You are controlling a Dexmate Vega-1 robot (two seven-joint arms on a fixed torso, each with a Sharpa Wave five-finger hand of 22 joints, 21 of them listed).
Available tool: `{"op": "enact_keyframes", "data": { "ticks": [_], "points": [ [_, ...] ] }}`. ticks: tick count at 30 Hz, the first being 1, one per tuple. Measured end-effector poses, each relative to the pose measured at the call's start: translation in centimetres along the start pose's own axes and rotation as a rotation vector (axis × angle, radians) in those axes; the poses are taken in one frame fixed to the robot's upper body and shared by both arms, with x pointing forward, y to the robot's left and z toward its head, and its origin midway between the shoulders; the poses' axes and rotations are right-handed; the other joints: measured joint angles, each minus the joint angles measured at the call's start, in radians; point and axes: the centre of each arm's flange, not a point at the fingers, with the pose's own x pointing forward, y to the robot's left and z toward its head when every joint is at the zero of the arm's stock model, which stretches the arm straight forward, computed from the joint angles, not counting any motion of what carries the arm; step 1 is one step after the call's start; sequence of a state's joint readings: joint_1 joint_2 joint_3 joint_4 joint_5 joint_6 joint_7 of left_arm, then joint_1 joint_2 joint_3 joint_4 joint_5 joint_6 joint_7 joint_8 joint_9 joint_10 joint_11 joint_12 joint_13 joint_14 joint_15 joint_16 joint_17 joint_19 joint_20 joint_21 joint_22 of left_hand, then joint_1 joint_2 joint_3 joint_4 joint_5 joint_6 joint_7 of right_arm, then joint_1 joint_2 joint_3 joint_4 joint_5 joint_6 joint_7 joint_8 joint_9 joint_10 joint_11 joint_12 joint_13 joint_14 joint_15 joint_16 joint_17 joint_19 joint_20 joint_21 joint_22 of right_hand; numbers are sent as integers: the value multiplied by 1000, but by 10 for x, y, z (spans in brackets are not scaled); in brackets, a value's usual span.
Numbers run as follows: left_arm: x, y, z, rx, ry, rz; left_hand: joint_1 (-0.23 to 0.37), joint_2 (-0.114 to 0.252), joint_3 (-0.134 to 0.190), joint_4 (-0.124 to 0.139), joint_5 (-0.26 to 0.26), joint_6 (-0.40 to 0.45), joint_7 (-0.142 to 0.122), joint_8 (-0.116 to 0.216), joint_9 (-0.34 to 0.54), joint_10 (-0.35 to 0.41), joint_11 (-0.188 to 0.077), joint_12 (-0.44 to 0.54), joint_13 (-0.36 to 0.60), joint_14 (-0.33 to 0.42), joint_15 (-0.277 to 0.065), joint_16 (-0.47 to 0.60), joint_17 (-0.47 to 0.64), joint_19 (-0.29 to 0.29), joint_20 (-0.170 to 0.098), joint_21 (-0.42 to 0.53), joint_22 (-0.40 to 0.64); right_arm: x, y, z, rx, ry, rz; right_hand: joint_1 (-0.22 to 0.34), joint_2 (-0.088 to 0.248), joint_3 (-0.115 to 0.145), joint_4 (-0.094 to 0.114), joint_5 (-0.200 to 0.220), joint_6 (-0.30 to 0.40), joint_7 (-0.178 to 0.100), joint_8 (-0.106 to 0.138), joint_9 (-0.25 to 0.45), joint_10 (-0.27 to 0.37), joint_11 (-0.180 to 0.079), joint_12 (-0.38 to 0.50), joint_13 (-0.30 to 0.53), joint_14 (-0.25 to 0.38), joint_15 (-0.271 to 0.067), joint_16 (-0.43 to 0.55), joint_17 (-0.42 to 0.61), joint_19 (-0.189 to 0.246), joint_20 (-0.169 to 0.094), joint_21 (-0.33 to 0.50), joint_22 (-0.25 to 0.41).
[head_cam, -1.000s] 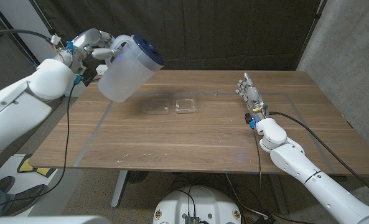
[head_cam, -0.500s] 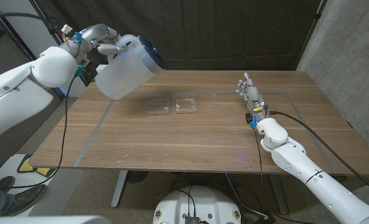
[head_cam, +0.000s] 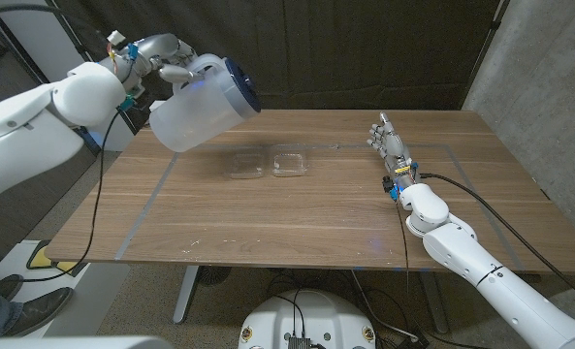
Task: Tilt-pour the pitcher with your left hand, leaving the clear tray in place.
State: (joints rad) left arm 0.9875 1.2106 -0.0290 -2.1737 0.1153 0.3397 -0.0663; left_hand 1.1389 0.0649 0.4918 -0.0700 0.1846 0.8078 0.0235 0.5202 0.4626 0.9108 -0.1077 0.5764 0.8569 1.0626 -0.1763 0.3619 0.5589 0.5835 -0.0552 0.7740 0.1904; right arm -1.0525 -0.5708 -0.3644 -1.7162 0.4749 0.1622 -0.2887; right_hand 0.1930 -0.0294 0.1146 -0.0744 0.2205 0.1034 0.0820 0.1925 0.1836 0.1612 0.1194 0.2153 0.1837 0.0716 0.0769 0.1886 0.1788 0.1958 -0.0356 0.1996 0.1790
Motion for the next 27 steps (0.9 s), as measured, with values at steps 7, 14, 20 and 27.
{"op": "enact_keyframes", "data": {
  "ticks": [7, 14, 20, 27],
  "points": [
    [9, 2, 7, 51, -11, -40, 0, 0, 0, 0, 0, 0, 0, 0, -2, 0, 0, -8, 3, 0, 0, -3, 4, 0, 0, 7, 0, -1, 2, 0, 3, 0, 2, 0, 0, 0, 0, 0, 0, 0, 0, 0, 0, 0, 0, 0, 0, 0, 0, 0, 0, 0, 0, 0],
    [16, 3, 15, 100, -24, -72, 0, 0, 0, 0, 0, 0, 0, 0, -2, 0, 0, -8, 5, 0, 0, -8, 5, -9, 2, 8, 0, -3, 3, -1, 6, -1, 1, 0, 0, 0, 0, 0, 0, 0, 0, 0, 0, 0, 0, 0, 0, 0, 0, 0, 0, 0, 0, 0],
    [24, 4, 21, 139, -33, -99, 0, 0, 0, 0, 0, 0, 0, -6, -1, 2, -2, -8, 6, 0, 0, -8, 9, -9, 2, 11, 0, -5, 4, -2, 8, 0, -3, 0, 0, -8, -1, 0, 0, 0, 0, 0, 0, 0, 0, 0, 0, 0, 0, 0, 0, 0, 0, 0],
    [34, 5, 29, 173, -52, -122, 0, 0, 0, 0, 0, 6, -6, -7, -1, 4, -3, -13, 7, 10, -2, -8, 9, -9, 2, 15, 0, -8, 4, -3, 9, 1, -12, 0, 0, -9, 0, 0, 0, 0, 0, 0, 0, 0, 0, 0, 0, 0, 0, 0, 0, 0, 0, 0]
  ]
}}
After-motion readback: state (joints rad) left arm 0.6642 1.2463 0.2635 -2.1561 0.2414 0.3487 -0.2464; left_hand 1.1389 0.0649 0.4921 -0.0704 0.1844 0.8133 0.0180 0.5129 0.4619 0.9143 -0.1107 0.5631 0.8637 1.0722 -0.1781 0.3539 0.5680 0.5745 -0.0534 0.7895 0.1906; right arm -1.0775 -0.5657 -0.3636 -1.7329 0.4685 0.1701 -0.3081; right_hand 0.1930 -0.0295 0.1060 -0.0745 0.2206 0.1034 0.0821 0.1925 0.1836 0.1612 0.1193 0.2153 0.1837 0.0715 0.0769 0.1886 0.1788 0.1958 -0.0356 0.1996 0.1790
